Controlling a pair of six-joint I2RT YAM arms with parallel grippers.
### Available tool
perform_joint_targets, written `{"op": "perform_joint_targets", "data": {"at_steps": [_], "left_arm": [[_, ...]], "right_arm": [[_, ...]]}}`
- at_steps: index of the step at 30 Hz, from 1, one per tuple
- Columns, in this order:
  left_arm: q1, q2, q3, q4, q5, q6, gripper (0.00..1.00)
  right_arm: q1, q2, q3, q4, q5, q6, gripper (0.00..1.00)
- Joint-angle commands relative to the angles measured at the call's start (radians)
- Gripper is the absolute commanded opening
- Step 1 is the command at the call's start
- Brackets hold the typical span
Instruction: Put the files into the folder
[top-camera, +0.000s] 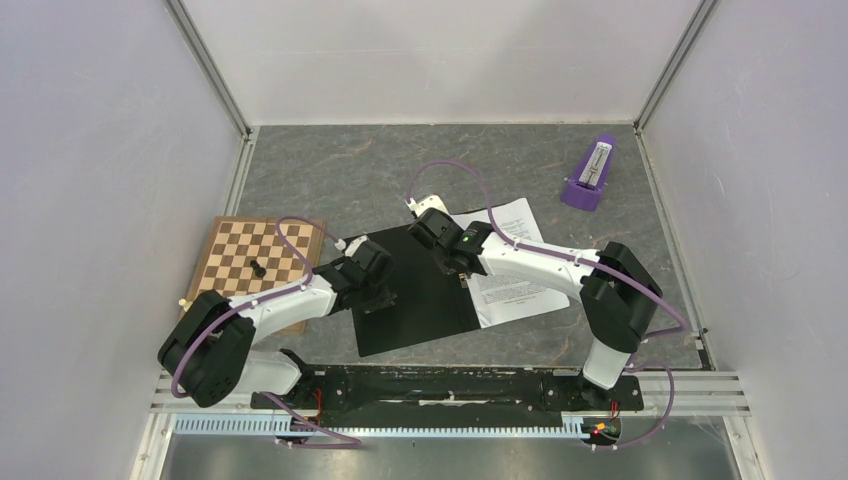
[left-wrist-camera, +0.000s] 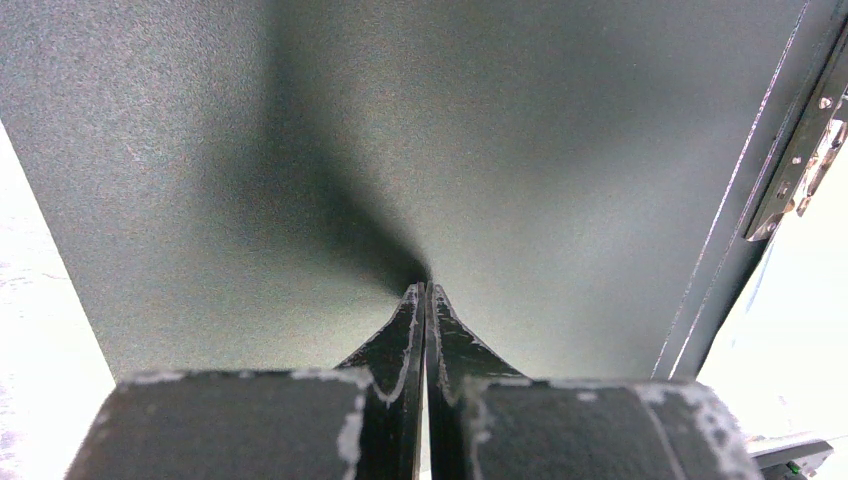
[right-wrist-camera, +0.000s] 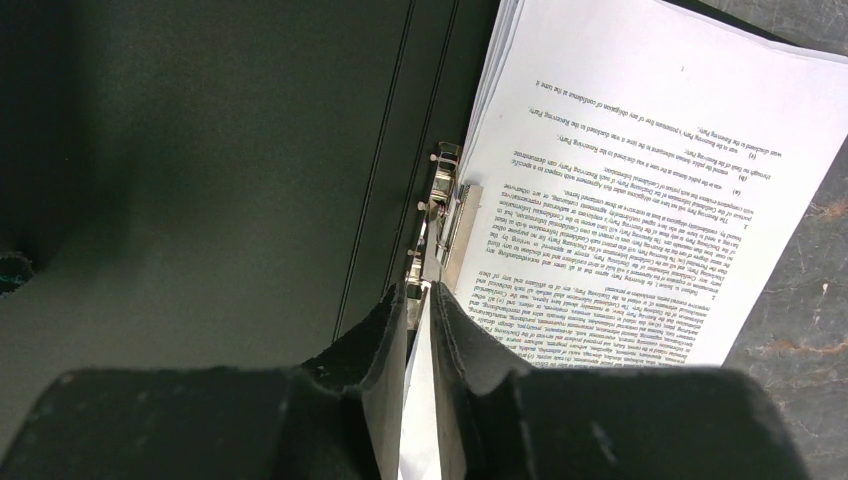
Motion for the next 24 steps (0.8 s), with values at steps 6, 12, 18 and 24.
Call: {"op": "perform_joint_targets", "data": {"at_steps": [6, 12, 18, 24], "left_arm": [[0.005, 0.018, -0.017, -0.013, -0.034, -0.022, 0.03], [0.005, 0.016, -0.015, -0.015, -0.035, -0.021, 0.03], [0.007, 0.016, -0.017, -0.015, -0.034, -0.021, 0.03], [0.007, 0.013, -0.017, -0.017, -0.035, -0.021, 0.03]], "right_arm": [[0.005, -0.024, 0.064, 0.004, 0.039, -0.009, 0.18], [0.005, 0.024, 0.072, 0.006, 0.035, -0.016, 0.17], [0.004, 0.057, 0.074, 0.015, 0.063, -0.027, 0.15], [0.004, 0.065, 0.057, 0.02, 0.057, -0.016, 0.12]]}}
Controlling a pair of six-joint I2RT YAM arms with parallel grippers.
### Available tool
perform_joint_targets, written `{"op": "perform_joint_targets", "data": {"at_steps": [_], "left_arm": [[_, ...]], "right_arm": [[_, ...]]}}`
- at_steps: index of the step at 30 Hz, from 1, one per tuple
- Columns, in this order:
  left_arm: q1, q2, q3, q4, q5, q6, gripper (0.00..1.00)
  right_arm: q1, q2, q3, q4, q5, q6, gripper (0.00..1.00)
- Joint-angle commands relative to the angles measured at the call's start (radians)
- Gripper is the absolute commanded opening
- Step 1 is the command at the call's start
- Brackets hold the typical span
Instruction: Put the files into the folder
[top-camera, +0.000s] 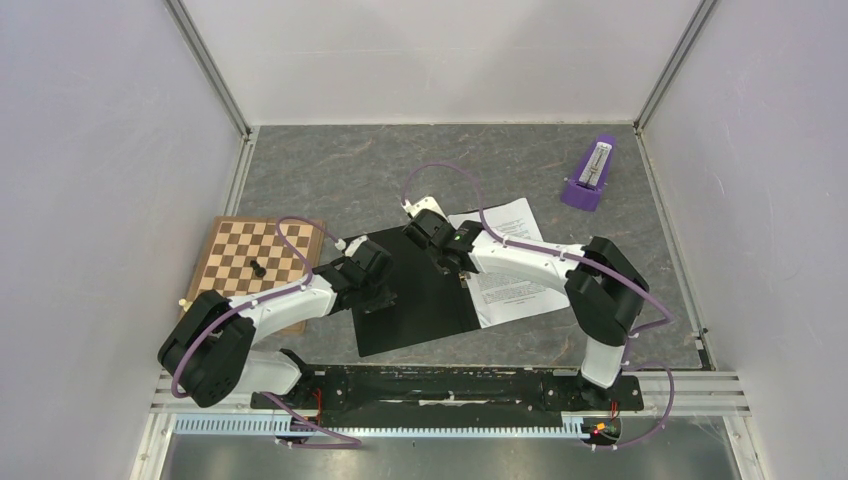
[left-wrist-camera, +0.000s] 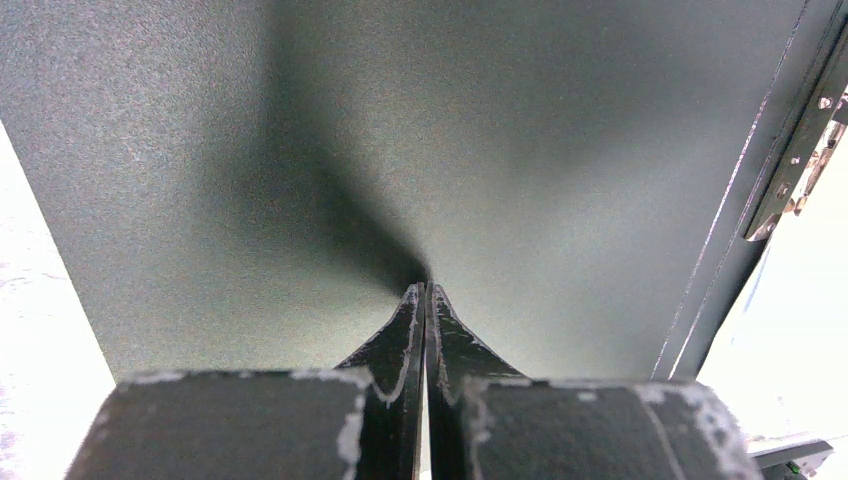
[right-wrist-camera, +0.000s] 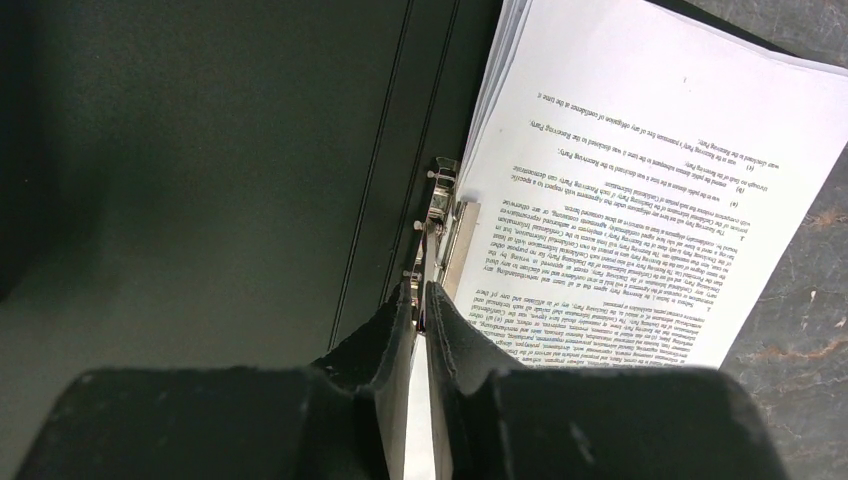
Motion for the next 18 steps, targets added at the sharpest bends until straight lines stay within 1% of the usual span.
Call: {"op": "perform_joint_targets", "data": {"at_steps": [1, 7, 18], "left_arm": [[0.006, 0.013, -0.018, -0.017, -0.037, -0.021, 0.03], [0.007, 0.019, -0.019, -0.014, -0.033, -0.022, 0.03], [0.008, 0.028, -0.014, -0.009, -0.028, -0.024, 0.03]], "right_arm": [[0.005, -0.008, 0.014, 0.022, 0.028, 0.005, 0.12], [0.005, -0.053, -0.025, 0.021, 0.014, 0.016, 0.12], [0.005, -0.077, -0.059, 0.014, 0.006, 0.026, 0.12]]}}
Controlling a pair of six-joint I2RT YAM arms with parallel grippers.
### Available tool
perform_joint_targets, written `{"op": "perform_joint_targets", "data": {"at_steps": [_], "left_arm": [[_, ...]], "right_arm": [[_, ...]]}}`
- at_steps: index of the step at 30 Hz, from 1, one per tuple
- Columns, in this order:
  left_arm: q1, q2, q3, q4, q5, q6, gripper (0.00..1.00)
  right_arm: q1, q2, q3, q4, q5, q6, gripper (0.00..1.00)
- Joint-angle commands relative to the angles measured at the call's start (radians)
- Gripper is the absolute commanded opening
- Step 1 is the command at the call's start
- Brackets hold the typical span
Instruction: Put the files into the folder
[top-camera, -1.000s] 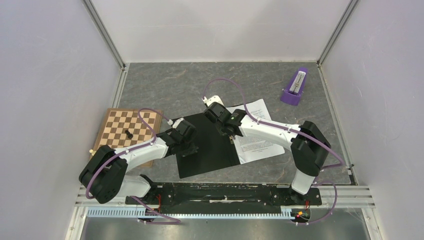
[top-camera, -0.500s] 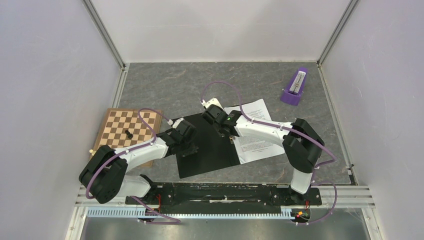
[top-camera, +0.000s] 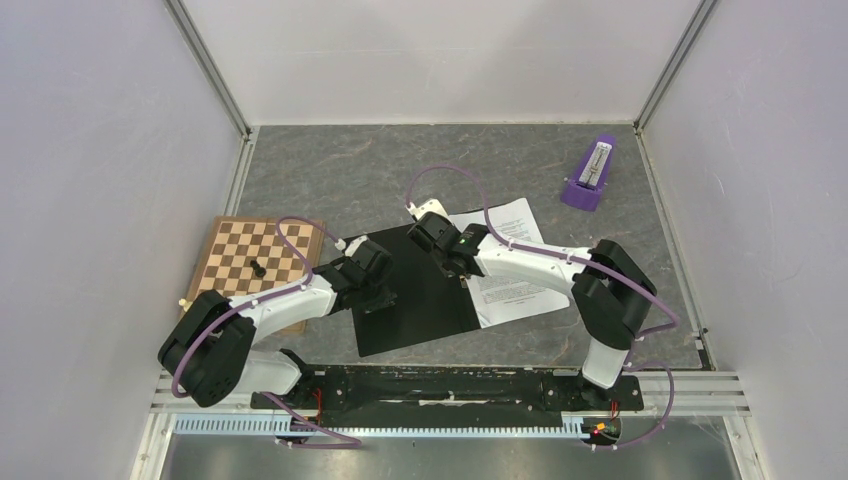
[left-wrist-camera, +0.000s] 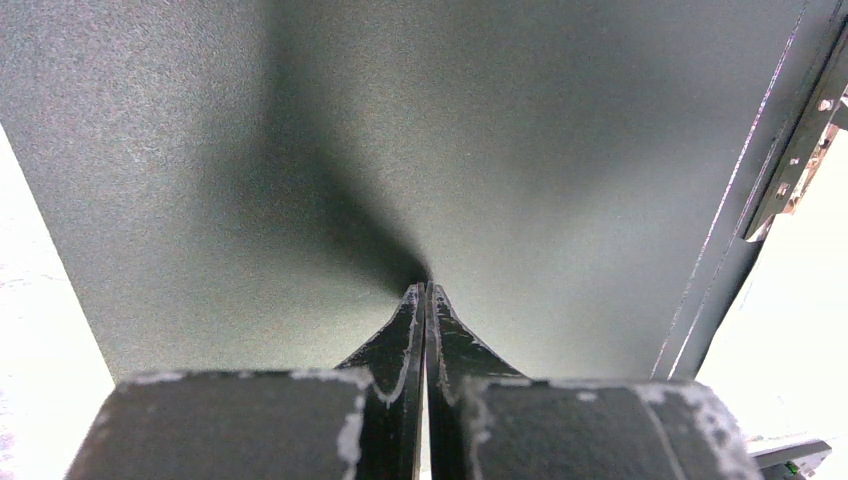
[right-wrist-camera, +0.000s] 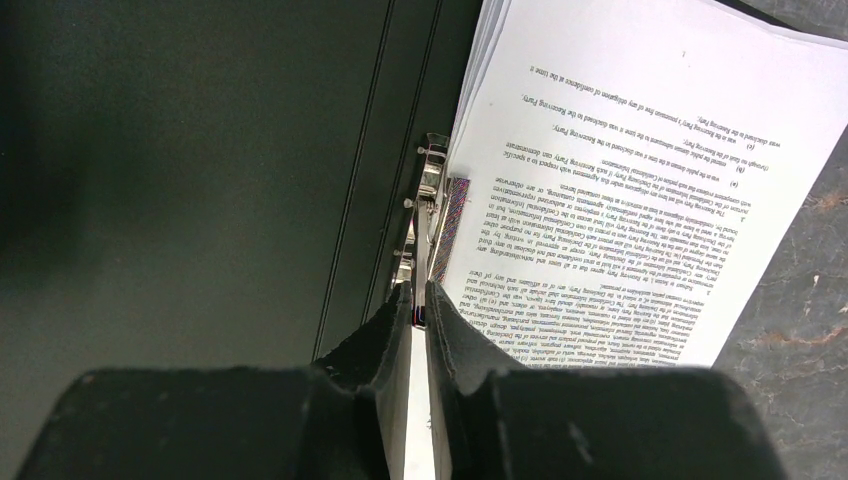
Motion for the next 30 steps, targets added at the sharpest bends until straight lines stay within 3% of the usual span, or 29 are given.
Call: {"op": "perform_joint_targets", "data": {"at_steps": [1, 17, 30], "left_arm": [[0.006, 0.026, -0.014, -0.01, -0.028, -0.023, 0.03], [0.011, 0.041, -0.023, -0.009, -0.026, -0.034, 0.03], [0.014, 0.033, -0.064, 0.01, -0.035, -0.1, 0.03]], "right_arm": [[0.005, -0.041, -0.011, 0.009, 0.008, 0.016, 0.12], [0.011, -0.077, -0.066, 0.015, -0.019, 0.035, 0.11], [0.012, -0.113, -0.258, 0.088, -0.069, 0.084, 0.0]]}}
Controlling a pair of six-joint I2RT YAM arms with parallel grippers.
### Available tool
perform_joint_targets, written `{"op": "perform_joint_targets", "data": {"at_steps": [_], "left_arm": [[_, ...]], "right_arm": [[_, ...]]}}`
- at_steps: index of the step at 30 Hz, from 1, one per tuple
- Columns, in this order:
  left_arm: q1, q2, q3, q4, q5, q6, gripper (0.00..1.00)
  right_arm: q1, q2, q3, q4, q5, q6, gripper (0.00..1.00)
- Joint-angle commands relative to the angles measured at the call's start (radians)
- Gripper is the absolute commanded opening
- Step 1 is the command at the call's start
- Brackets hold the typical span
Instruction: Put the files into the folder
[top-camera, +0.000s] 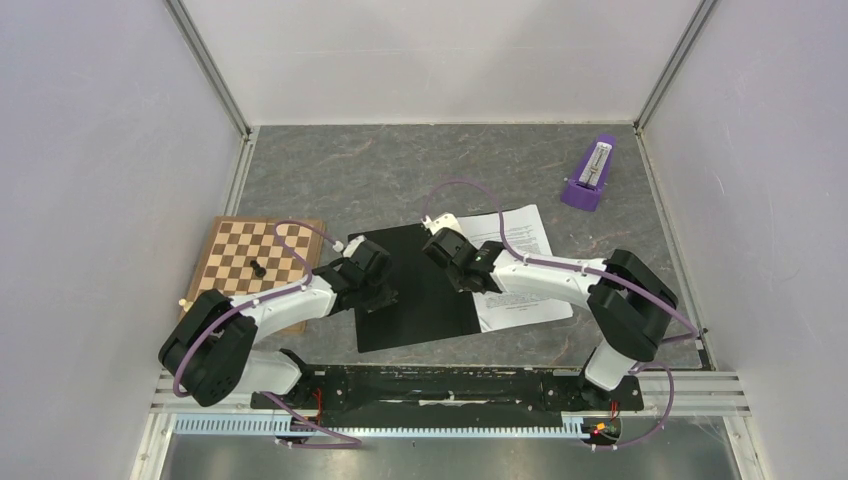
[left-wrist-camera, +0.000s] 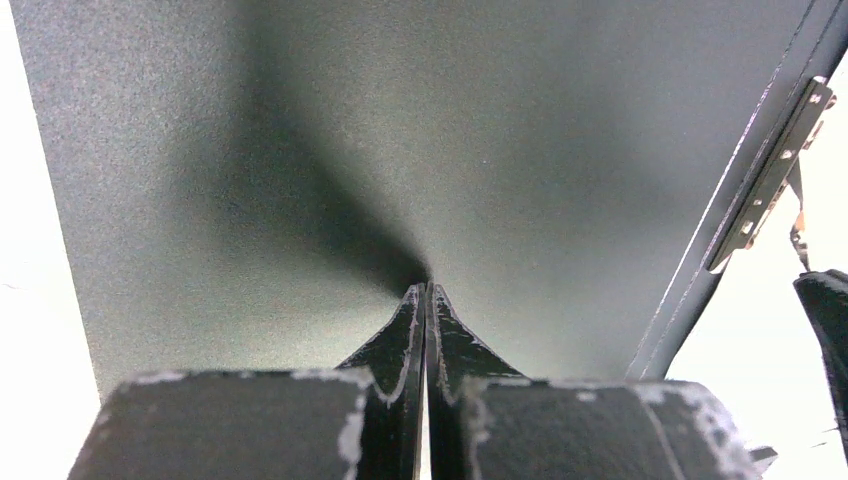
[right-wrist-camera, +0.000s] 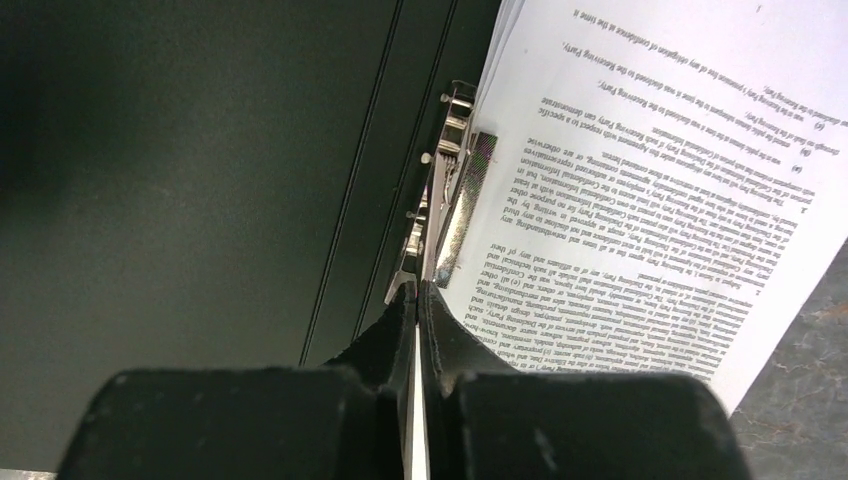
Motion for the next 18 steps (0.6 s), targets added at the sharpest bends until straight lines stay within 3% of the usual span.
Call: {"op": "perform_joint_targets", "data": {"at_steps": [1, 18], "left_arm": [[0.007, 0.029, -0.05, -0.033, -0.041, -0.047, 0.03], [0.008, 0.034, -0.057, -0.021, -0.025, -0.042, 0.03]], "right_arm": [[0.004, -0.009, -0.081, 0.003, -0.044, 0.038, 0.0], [-0.004, 0.093, -0.159, 0.116, -0.115, 0.052, 0.0]]}}
